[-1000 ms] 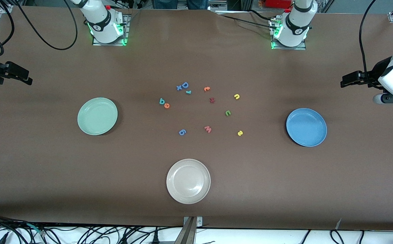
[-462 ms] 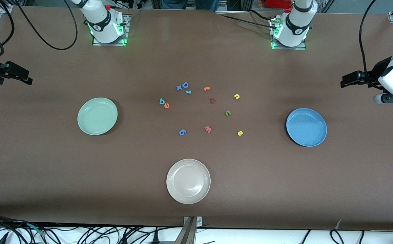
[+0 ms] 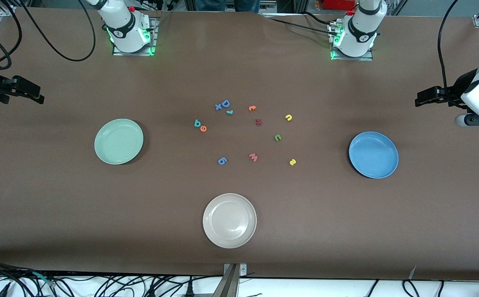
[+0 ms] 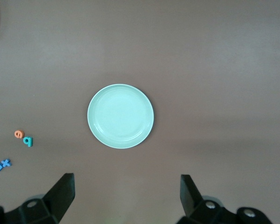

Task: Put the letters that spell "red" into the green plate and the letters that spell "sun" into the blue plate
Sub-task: 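Reach the right gripper toward the cluster of foam letters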

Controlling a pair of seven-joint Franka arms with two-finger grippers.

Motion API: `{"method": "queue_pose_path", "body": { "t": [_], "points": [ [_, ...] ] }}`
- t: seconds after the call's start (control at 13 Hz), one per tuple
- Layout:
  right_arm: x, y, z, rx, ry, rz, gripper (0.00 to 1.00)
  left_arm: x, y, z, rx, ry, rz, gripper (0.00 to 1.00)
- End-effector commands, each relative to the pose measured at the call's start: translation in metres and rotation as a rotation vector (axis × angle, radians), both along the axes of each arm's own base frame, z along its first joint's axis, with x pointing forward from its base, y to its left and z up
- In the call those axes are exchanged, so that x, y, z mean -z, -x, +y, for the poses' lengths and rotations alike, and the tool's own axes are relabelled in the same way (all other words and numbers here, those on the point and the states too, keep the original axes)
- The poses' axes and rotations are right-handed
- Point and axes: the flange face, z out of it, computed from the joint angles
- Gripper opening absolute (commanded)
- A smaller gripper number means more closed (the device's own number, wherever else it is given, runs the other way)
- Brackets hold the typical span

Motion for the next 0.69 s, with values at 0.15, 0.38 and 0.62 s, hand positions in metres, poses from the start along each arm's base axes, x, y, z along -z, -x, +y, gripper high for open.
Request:
{"method": "queue_pose_path", "body": {
  "t": [0.15,0.38,0.62],
  "points": [
    [0.048,-0.036,0.044,-0.074,-0.059,0.033,1.0,-0.004,0.0,0.002,0.028,-0.029,-0.011,1.0],
    [0.084,-0.051,0.079,-0.111,-0.058,0.08,1.0,-0.004,0.0,0.002,0.028,-0.029,-0.013,1.0],
    [0.119,-0.045,0.138,-0.065,-0.034,0.11,1.0,-0.003,0.0,0.002,0.028,-0.029,-0.011,1.0]
  ]
}}
